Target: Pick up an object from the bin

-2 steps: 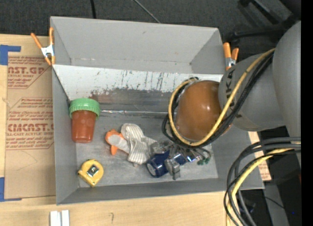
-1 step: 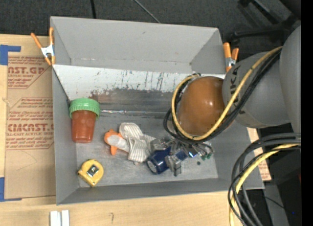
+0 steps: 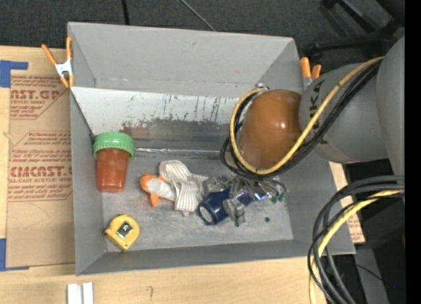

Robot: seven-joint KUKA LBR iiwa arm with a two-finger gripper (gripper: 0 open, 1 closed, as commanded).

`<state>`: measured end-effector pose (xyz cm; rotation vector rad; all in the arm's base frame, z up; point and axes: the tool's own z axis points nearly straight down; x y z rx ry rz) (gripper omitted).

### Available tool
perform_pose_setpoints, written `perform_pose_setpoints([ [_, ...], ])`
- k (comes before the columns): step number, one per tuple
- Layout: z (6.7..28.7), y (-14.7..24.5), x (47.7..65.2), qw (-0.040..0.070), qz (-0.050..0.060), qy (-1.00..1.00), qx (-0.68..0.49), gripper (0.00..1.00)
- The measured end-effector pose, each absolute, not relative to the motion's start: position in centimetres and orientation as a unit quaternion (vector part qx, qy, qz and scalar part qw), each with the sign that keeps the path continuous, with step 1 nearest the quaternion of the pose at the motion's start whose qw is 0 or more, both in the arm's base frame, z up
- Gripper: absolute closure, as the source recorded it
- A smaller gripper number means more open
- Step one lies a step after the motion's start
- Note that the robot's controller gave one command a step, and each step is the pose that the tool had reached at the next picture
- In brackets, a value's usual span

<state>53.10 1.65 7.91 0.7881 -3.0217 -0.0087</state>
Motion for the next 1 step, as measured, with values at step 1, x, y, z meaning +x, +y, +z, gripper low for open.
perform_pose_setpoints([
  [1,8.01,1.47,53.50,-0.002,-0.001,-0.967,0.255,1.00],
])
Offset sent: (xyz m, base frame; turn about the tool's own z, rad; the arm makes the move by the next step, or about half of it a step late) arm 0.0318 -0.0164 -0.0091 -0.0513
